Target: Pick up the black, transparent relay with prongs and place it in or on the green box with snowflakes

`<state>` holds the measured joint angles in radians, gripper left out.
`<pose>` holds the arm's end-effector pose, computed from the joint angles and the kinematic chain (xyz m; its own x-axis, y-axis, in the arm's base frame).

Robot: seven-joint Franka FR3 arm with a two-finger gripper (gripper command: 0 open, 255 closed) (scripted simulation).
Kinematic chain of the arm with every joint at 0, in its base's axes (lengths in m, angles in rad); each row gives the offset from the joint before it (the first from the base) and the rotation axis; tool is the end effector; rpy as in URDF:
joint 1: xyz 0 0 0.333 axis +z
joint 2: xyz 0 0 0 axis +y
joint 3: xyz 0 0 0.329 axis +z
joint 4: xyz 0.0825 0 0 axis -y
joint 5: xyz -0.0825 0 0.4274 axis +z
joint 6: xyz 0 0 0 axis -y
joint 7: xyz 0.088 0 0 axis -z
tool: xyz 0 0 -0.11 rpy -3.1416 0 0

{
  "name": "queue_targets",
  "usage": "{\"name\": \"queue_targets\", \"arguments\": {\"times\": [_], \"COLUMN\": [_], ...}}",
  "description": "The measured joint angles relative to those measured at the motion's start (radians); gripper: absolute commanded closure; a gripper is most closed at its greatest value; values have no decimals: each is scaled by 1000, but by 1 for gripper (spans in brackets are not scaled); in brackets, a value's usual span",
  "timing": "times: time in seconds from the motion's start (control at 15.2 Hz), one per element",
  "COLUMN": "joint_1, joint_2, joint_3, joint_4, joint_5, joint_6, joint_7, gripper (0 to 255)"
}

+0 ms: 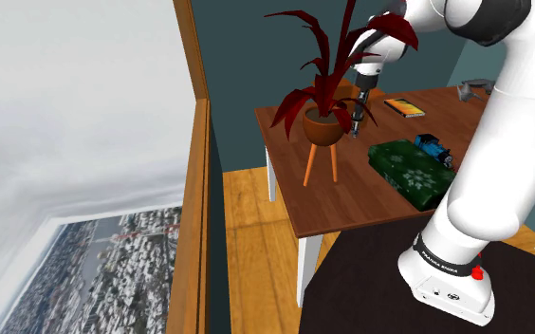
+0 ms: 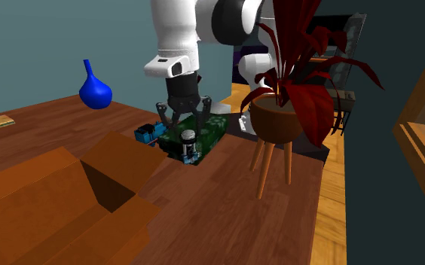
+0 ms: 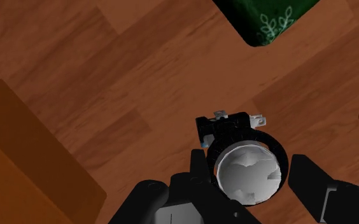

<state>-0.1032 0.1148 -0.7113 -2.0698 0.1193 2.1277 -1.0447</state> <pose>0.4176 -0.4273 0.3731 0.9859 0.1670 0.0075 0.1671 -0.9853 -0.0362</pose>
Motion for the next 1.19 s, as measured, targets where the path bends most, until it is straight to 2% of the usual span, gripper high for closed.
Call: {"name": "queue_targets", "arguments": {"times": [0.86,1.19], "joint_1": [13,-3], "joint_2": [-82,-259], "joint_3": [-3,-6], "joint_4": [97,-26], "joint_5": [-67,-191], "joint_6": [-156,-169], "joint_7": [51,89], "gripper": [255,255]}}
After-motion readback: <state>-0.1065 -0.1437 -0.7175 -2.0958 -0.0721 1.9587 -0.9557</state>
